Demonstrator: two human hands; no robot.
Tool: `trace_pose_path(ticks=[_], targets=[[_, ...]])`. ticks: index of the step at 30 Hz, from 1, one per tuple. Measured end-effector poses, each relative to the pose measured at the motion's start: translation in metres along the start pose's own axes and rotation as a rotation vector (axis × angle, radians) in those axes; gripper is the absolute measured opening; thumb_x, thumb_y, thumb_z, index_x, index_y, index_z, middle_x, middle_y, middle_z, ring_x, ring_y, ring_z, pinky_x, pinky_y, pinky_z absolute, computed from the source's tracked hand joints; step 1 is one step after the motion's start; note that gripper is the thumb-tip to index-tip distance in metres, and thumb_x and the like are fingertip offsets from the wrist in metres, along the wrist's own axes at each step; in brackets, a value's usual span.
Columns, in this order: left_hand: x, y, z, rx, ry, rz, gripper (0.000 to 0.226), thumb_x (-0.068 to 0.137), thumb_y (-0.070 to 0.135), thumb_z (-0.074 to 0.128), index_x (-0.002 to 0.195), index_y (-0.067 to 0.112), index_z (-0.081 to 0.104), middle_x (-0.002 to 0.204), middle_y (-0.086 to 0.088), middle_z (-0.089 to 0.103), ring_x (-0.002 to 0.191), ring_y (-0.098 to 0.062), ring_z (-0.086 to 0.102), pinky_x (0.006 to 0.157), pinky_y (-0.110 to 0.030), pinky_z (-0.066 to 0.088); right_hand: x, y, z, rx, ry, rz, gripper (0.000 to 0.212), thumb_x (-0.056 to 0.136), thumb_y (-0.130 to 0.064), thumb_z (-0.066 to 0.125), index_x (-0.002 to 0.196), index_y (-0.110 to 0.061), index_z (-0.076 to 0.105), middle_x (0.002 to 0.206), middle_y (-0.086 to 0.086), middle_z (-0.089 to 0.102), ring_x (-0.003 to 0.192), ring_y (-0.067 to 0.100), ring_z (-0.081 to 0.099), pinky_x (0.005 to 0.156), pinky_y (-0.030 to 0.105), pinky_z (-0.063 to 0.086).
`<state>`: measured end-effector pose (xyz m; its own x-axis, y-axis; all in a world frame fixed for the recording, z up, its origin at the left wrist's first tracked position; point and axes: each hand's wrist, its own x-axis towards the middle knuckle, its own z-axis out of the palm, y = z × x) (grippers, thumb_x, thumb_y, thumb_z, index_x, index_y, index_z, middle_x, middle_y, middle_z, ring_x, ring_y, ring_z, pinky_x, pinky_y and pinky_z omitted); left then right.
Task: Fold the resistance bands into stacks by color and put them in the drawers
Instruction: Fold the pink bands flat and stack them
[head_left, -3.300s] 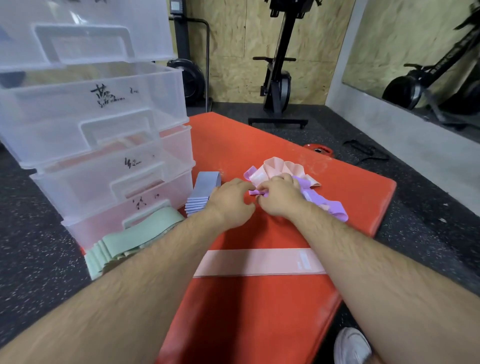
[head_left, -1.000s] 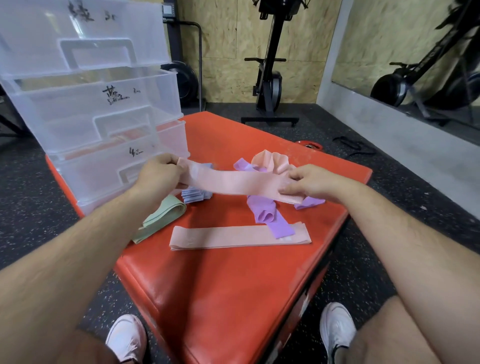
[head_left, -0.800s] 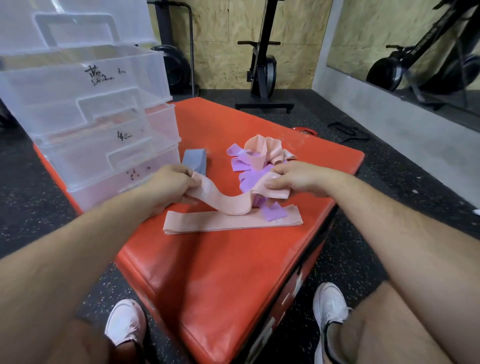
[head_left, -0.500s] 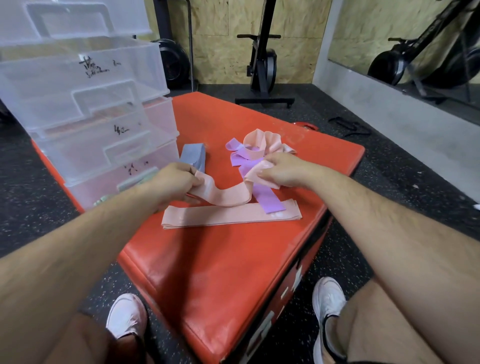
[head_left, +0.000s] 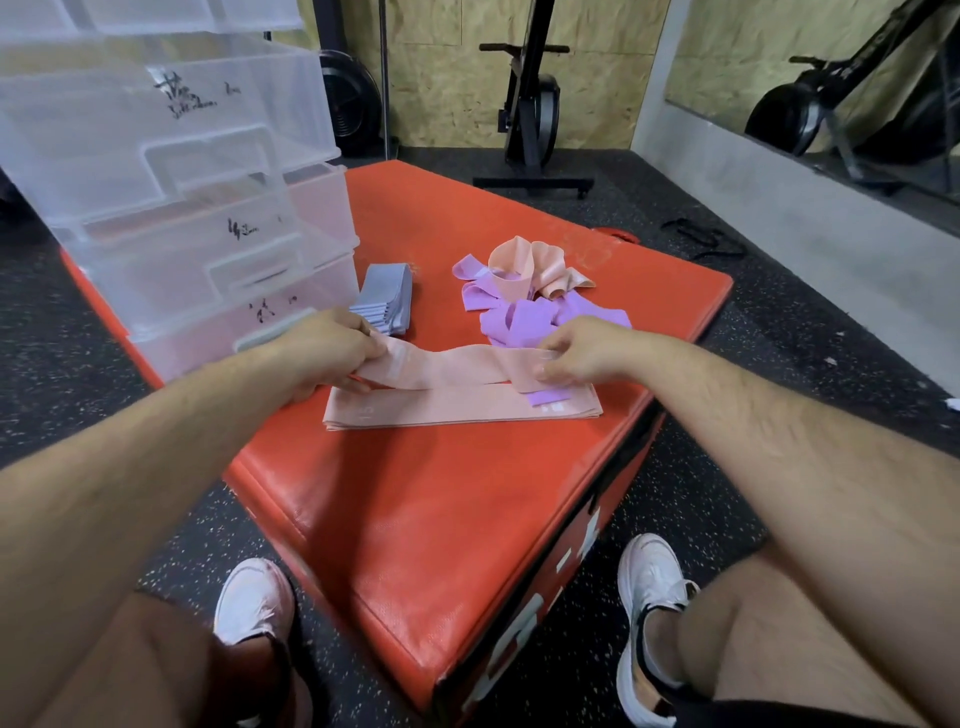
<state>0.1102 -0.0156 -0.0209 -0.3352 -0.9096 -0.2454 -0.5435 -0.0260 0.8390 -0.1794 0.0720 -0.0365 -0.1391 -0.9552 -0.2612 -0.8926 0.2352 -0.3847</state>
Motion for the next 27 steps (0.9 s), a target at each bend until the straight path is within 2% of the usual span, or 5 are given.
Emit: trace_pose_path(ticks=[5,10,20,25,27], targets=[[0.000,0.002,0.002,0.022,-0.008,0.004,0.009,0.092,0.004,0.060,0.085,0.009,0.064,0.084,-0.009,0.059,0.079,-0.024,0.064,0.083,-0.044,0.060,0.006,-0.016,0.013,-0.187,0.144,-0.017,0.040,0.086,-0.014,0.061,0.056,-0.015,0.036,0.056,0.000,0.034,0.059,0.019,0.035,0.051,0.031,0.024],[0.002,0.002,0.006,0.020,-0.025,0.001,0.013,0.092,0.000,0.058,0.084,0.008,0.064,0.085,-0.010,0.063,0.075,-0.024,0.066,0.079,-0.041,0.061,0.010,-0.023,0.014,-0.258,0.183,0.007,0.040,0.085,-0.003,0.057,0.061,-0.017,0.029,0.057,0.001,0.036,0.059,0.021,0.039,0.056,0.033,0.031],[0.007,0.004,0.007,-0.003,-0.025,0.003,0.012,0.092,0.004,0.056,0.085,0.009,0.065,0.094,-0.014,0.068,0.084,-0.028,0.070,0.084,-0.044,0.060,0.014,-0.035,0.006,-0.258,0.104,0.206,0.023,0.081,-0.008,0.058,0.062,-0.014,0.046,0.063,-0.001,0.048,0.070,0.024,0.052,0.066,0.029,0.045],[0.008,0.004,0.006,-0.007,-0.036,-0.001,0.012,0.091,0.005,0.057,0.084,0.011,0.066,0.093,-0.013,0.068,0.087,-0.030,0.071,0.085,-0.045,0.060,0.021,-0.055,0.017,-0.308,0.147,0.265,0.011,0.087,-0.015,0.062,0.097,-0.014,0.056,0.107,0.001,0.061,0.090,0.021,0.059,0.062,0.029,0.038],[0.008,0.004,0.005,-0.005,-0.038,0.000,0.012,0.091,0.005,0.057,0.085,0.010,0.067,0.094,-0.014,0.069,0.093,-0.033,0.071,0.086,-0.047,0.059,0.019,-0.051,0.020,-0.281,0.194,0.220,0.015,0.091,-0.013,0.057,0.078,-0.017,0.050,0.099,0.008,0.058,0.094,0.028,0.060,0.065,0.031,0.038]])
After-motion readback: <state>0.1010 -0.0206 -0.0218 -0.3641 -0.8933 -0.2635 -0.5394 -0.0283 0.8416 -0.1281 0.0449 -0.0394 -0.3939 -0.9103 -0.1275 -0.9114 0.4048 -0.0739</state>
